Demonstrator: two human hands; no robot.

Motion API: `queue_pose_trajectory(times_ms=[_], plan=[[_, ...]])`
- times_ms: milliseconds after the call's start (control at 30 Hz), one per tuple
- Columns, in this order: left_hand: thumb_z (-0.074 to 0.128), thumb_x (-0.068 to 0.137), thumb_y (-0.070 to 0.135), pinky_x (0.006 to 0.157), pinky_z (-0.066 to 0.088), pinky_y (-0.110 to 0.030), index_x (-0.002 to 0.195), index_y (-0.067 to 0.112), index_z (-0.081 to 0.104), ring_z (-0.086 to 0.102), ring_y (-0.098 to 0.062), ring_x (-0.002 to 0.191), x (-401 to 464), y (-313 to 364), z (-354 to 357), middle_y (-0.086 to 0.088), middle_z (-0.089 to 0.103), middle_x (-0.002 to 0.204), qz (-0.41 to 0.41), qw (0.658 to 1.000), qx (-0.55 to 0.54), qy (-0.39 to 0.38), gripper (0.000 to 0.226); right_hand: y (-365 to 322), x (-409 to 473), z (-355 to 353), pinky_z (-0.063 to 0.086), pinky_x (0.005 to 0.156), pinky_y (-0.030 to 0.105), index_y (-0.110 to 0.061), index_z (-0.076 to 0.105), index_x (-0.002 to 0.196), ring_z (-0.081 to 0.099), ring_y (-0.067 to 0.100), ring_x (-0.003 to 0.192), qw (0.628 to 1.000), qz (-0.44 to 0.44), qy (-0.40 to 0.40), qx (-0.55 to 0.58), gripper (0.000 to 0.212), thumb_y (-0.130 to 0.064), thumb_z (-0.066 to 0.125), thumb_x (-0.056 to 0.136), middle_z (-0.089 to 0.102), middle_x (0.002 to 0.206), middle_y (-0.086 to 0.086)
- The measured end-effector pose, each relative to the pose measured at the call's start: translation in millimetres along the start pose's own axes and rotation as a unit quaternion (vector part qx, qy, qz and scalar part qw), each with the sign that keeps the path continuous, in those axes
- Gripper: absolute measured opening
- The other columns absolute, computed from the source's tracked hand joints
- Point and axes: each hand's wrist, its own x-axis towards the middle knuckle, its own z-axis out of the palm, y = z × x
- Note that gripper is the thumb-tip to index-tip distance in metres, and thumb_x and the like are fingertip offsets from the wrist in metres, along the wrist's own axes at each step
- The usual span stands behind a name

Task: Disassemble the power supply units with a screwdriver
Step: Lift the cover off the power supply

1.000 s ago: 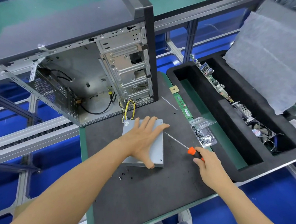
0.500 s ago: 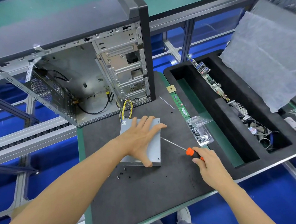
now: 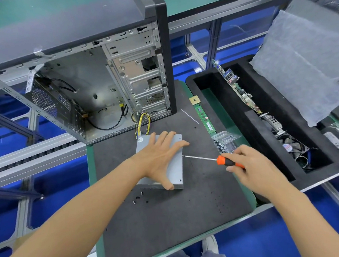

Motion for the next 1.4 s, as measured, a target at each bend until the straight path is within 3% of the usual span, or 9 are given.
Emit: queue_pose_trajectory(times_ms=[133, 433, 667, 733, 833, 900, 1000, 1233, 1400], plan=[[0.062, 0.037, 0.081, 0.108, 0.023, -0.058, 0.150, 0.032, 0.012, 0.029, -0.034, 0.127, -0.5, -0.1, 0.2, -0.011, 0.023, 0.144, 0.001, 1.000, -0.004, 0.002, 0.133, 2.2, 24.0, -27.7, 0.047, 0.077, 0.014, -0.040, 0.073, 0.106, 0.062, 0.000, 0.084, 0.990, 0.055, -0.021, 0.126, 0.030, -0.030, 0.080, 0.078, 0.069, 0.091, -0.021], [0.068, 0.043, 0.079, 0.114, 0.014, -0.061, 0.153, 0.035, -0.002, 0.015, -0.036, 0.144, -2.9, -1.0, -0.5, -0.015, 0.012, 0.157, -0.002, 1.000, -0.028, -0.004, 0.138, -42.8, 51.5, 36.4, 0.045, 0.069, 0.008, -0.047, 0.072, 0.090, 0.063, -0.007, 0.081, 0.950, 0.070, -0.094, 0.291, 0.018, -0.044, 0.080, 0.075, 0.068, 0.087, -0.029], [0.066, 0.050, 0.088, 0.120, -0.013, -0.055, 0.154, 0.044, -0.011, -0.018, -0.021, 0.152, -18.7, -13.4, 6.5, -0.002, -0.012, 0.166, -0.039, 0.986, -0.159, 0.015, 0.136, -15.2, 44.2, 43.5, 0.050, 0.082, 0.033, -0.039, 0.070, 0.103, 0.069, 0.015, 0.088, 0.885, 0.167, -0.030, 0.434, 0.040, -0.051, 0.078, 0.066, 0.074, 0.094, -0.005], [0.061, 0.064, 0.082, 0.124, 0.003, -0.050, 0.155, 0.038, 0.014, 0.000, -0.016, 0.153, -28.1, -20.8, 8.0, 0.003, 0.009, 0.166, -0.097, 0.943, -0.293, 0.124, 0.111, -14.7, 41.9, 45.7, 0.050, 0.082, 0.039, -0.035, 0.067, 0.103, 0.067, 0.028, 0.087, 0.836, 0.187, -0.007, 0.515, 0.040, -0.043, 0.082, 0.067, 0.075, 0.093, 0.006], [0.043, 0.086, 0.067, 0.112, 0.034, -0.042, 0.140, 0.022, 0.048, 0.041, -0.019, 0.134, -46.3, -33.5, 28.9, 0.003, 0.051, 0.140, -0.316, 0.785, -0.427, 0.319, 0.071, -19.0, 41.2, 53.5, 0.049, 0.079, 0.039, -0.027, 0.068, 0.101, 0.066, 0.029, 0.084, 0.800, 0.197, 0.058, 0.564, 0.036, -0.038, 0.083, 0.069, 0.074, 0.088, 0.008], [0.027, 0.087, 0.077, 0.105, 0.040, -0.043, 0.134, 0.023, 0.053, 0.053, -0.022, 0.125, -59.3, -36.6, 43.8, 0.002, 0.060, 0.130, -0.467, 0.658, -0.529, 0.262, 0.077, -27.6, 43.2, 55.6, 0.051, 0.076, 0.035, -0.028, 0.069, 0.101, 0.067, 0.021, 0.079, 0.790, 0.201, 0.100, 0.571, 0.033, -0.040, 0.080, 0.072, 0.071, 0.085, 0.002], [0.019, 0.093, 0.077, 0.107, 0.045, -0.047, 0.120, 0.023, 0.066, 0.065, -0.017, 0.112, -68.1, -29.3, 65.9, 0.001, 0.071, 0.121, -0.464, 0.552, -0.675, 0.153, 0.076, -46.1, 51.2, 51.0, 0.049, 0.068, 0.026, -0.027, 0.067, 0.096, 0.062, 0.010, 0.068, 0.810, 0.180, 0.147, 0.538, 0.026, -0.044, 0.074, 0.078, 0.067, 0.079, -0.005], [0.024, 0.075, 0.090, 0.103, 0.048, -0.043, 0.115, 0.025, 0.071, 0.070, -0.016, 0.104, -69.5, -15.9, 58.5, 0.008, 0.076, 0.106, -0.433, 0.553, -0.704, 0.102, 0.090, -96.7, 87.2, 18.3, 0.040, 0.055, 0.004, -0.033, 0.056, 0.087, 0.060, -0.006, 0.070, 0.939, 0.078, 0.148, 0.300, 0.016, -0.043, 0.069, 0.086, 0.062, 0.076, -0.027], [0.033, 0.081, 0.087, 0.093, 0.050, -0.034, 0.108, 0.030, 0.073, 0.071, -0.008, 0.100, -72.1, -14.1, 53.6, 0.016, 0.075, 0.105, -0.414, 0.563, -0.707, 0.107, 0.075, -120.6, 107.7, 9.2, 0.042, 0.057, 0.027, -0.022, 0.051, 0.094, 0.054, 0.015, 0.067, 0.981, 0.006, 0.104, 0.165, 0.029, -0.046, 0.066, 0.088, 0.055, 0.069, -0.009]])
